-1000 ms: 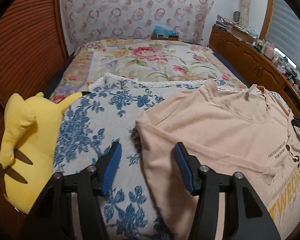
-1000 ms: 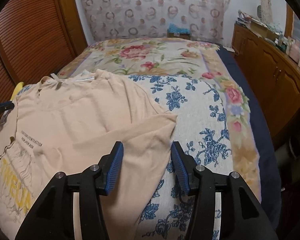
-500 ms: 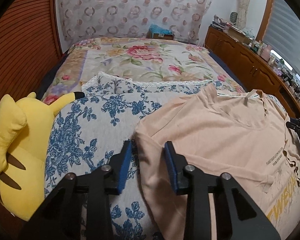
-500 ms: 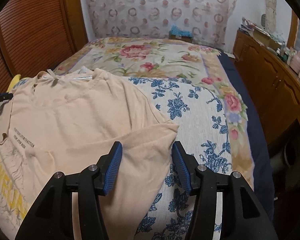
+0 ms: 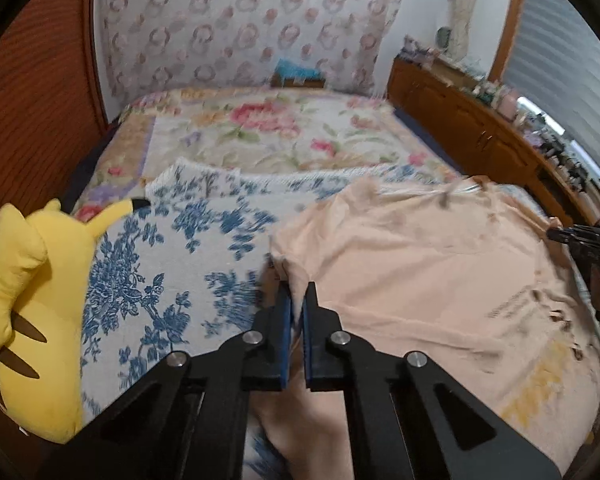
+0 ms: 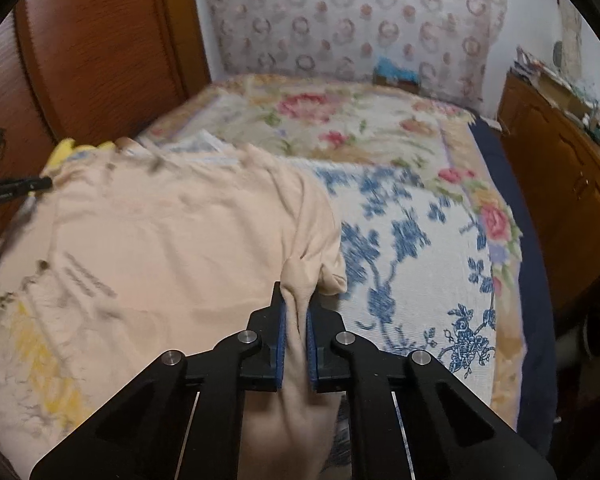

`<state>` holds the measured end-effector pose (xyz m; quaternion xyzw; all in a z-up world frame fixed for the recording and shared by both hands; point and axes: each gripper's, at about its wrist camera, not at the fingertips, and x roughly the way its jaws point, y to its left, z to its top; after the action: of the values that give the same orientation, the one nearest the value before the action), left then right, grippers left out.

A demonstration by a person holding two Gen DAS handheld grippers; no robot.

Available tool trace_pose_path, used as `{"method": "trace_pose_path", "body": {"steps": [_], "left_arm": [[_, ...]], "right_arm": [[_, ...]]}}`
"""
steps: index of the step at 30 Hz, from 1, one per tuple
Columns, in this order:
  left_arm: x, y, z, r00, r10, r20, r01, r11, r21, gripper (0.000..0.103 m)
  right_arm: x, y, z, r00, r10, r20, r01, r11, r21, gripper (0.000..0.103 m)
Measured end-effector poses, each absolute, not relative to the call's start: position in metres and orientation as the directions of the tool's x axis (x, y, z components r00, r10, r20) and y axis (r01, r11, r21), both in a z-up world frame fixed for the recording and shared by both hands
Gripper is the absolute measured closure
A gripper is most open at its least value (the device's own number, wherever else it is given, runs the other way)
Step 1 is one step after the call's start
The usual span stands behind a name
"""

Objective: Fold small clothes

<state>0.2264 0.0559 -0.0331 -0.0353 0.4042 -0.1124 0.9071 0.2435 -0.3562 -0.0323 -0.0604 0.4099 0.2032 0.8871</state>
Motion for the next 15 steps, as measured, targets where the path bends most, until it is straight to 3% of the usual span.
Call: {"method": "trace_pose_path", "body": {"steps": [6,15], "left_arm": [[0.172,0.052,0.003,0.719,-0.244,-0.650,0.208,0.969,-0.133,0.102],[0.092,0.055,0.021,0.769,-0.268,-0.580,0.224,0.963,-0.148,0.102]], "right_arm": [[0.198,-0.351,0.013,0.661,0.373,-0.651,-0.441,0.895,0.064,0.098],[0.133,-0.361,0.046,0.714,0.381,-0.587,-0.433,0.900,0.058,0.098]]}}
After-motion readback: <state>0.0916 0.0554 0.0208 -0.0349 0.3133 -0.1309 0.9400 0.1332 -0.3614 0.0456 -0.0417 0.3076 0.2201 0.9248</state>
